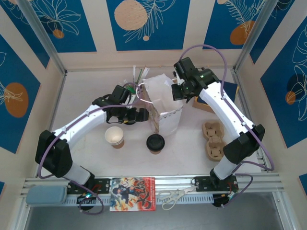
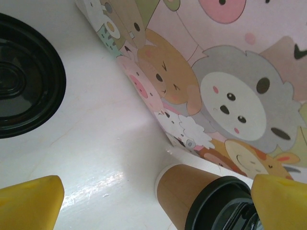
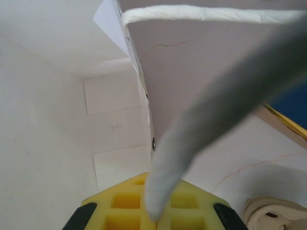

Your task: Pack the takeout coffee

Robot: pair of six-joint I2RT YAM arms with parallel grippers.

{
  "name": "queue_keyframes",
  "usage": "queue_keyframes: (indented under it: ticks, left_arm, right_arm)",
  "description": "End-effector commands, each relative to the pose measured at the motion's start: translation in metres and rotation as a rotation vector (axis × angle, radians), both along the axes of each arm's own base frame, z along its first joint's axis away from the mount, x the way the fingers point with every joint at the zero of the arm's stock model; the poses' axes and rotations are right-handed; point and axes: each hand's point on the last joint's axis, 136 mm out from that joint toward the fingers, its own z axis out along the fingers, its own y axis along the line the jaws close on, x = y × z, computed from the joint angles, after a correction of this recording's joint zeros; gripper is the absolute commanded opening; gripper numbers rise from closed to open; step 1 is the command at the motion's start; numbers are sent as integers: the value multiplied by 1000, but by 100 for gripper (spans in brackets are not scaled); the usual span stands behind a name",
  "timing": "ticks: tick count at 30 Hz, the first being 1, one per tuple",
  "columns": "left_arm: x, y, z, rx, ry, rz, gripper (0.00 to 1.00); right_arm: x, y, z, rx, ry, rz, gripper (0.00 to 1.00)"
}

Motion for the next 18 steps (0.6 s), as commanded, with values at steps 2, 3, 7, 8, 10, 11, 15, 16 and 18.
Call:
queue_keyframes:
  ticks: [2, 3, 7, 8, 10, 11, 15, 16, 18]
  left_arm:
    - [3, -10, 10, -21, -15, -17, 100]
    - [3, -11, 10, -23, -14, -18, 100]
    - [4, -12, 11, -23, -13, -21, 100]
    - [3, -12, 11, -24, -14, -23, 100]
    - [3, -12, 12, -22, -16, -24, 100]
    - [2, -12, 13, -21, -16, -23, 100]
    - [1, -9, 18, -16, -25, -23, 100]
    - [1, -9, 19, -13, -29, -22, 100]
    - [1, -6, 23, -8, -39, -20, 100]
  right_arm:
    - [-8, -15, 8, 3, -13, -1, 0]
    - [-7, -18, 7, 4, -8, -6, 0]
    - [-7, -24, 0, 15, 12, -19, 2]
    - [-7, -24, -2, 21, 18, -19, 4]
    - [-7, -24, -4, 25, 24, -22, 10]
    - [-7, -24, -4, 26, 24, -23, 16]
    - [-7, -23, 4, 45, 12, -30, 32]
    - [-8, -23, 7, 51, 6, -31, 35]
    - [-9, -21, 17, 68, -8, -33, 40]
